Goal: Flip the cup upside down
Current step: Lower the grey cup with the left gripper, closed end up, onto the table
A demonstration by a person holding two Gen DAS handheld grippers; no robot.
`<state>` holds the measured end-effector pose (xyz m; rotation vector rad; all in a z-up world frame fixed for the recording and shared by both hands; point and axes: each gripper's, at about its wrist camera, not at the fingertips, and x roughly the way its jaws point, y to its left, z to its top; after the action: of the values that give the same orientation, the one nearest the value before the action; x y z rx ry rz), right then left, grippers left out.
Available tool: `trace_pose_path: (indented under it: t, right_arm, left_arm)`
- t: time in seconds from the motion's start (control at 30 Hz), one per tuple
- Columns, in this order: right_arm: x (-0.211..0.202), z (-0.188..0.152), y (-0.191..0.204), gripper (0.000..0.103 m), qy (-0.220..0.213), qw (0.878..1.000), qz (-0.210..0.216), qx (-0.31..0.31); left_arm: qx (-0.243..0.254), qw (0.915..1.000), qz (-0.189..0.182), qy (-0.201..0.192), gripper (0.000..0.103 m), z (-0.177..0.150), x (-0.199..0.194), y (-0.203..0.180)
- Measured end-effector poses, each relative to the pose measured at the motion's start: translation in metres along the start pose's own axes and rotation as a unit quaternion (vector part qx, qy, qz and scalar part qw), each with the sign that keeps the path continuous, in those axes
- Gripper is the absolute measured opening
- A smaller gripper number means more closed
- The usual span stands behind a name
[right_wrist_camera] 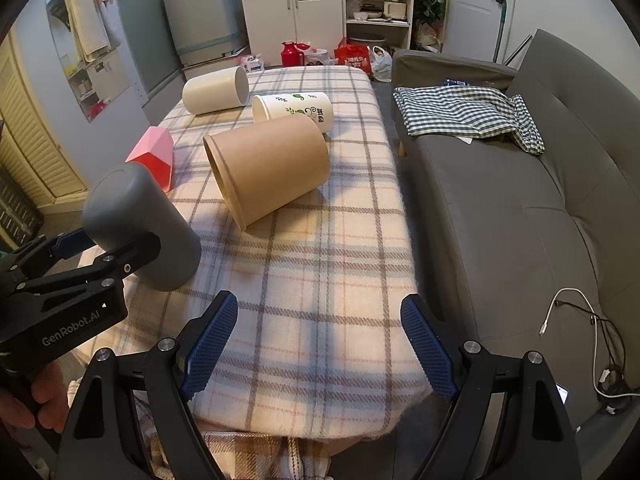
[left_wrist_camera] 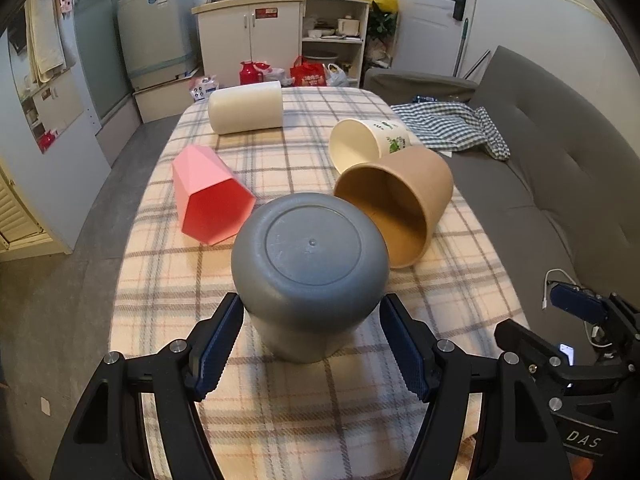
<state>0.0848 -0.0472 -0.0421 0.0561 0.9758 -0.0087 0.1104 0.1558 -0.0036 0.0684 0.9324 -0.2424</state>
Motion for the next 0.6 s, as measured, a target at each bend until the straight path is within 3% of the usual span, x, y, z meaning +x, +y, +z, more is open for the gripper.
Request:
trace_pose_path:
  t: [0.27, 0.6]
  right_arm:
    - [-0.02, 0.001, 0.003, 0.084, -0.019, 1.0, -0.001, -0.002]
    - [-0.062, -0.005, 0.01, 0.084, -0.062, 0.998, -0.005, -0.003]
  left_arm:
    - [-0.01, 0.9998, -0.016, -0.009, 0.074, 0.001, -0.017, 0.001]
    - [-0.015, 0.9954, -0.04, -0.085, 0.075, 0.008, -0.078, 0.005]
